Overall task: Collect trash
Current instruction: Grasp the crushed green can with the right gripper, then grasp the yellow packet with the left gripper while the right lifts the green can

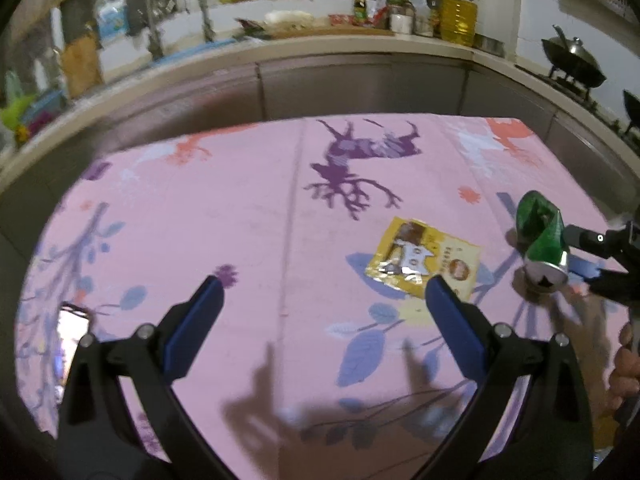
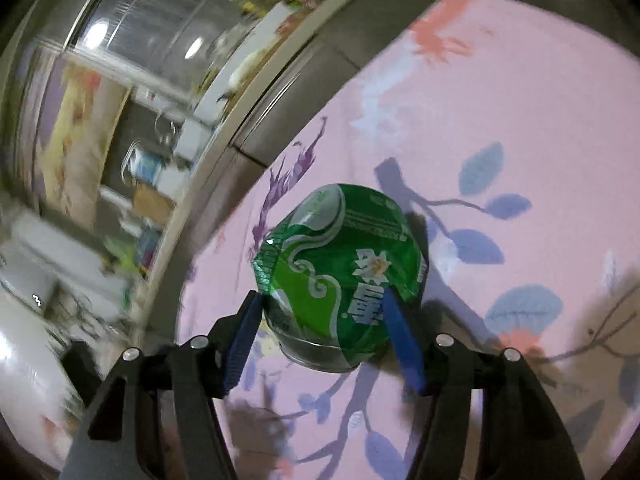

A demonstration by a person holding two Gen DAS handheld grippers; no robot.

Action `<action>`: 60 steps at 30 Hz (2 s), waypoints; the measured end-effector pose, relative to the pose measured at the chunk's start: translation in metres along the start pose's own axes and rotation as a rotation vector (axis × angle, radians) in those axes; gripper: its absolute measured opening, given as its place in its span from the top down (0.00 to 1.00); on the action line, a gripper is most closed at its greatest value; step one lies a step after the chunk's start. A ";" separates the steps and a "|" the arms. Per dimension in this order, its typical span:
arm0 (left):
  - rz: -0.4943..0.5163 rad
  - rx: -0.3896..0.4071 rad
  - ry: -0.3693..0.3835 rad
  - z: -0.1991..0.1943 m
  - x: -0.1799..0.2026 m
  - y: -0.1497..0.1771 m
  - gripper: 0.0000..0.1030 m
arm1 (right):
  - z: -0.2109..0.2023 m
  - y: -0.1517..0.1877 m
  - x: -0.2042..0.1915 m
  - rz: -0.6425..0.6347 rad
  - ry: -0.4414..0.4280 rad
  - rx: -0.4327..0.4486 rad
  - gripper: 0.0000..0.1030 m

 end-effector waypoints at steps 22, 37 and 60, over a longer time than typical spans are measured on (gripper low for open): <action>-0.296 -0.317 0.543 0.079 0.011 0.013 0.11 | -0.026 0.002 -0.078 -0.475 0.169 0.143 0.43; -0.455 -0.356 0.736 0.109 0.050 -0.016 0.26 | 0.034 0.019 -0.066 -0.645 0.430 0.116 0.49; -0.241 -0.308 0.578 0.120 0.017 -0.033 0.36 | 0.038 0.072 -0.057 -0.281 0.056 -0.115 0.50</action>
Point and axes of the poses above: each gripper's, at about its wrist camera, not at the fingertips, and z roughly the way its jaws point, x to its right, y to its underside, the point moved 7 cm from there along z, roughly the way its jaws point, and after that the axes turned 6 degrees about y, right-handed, at the moved point
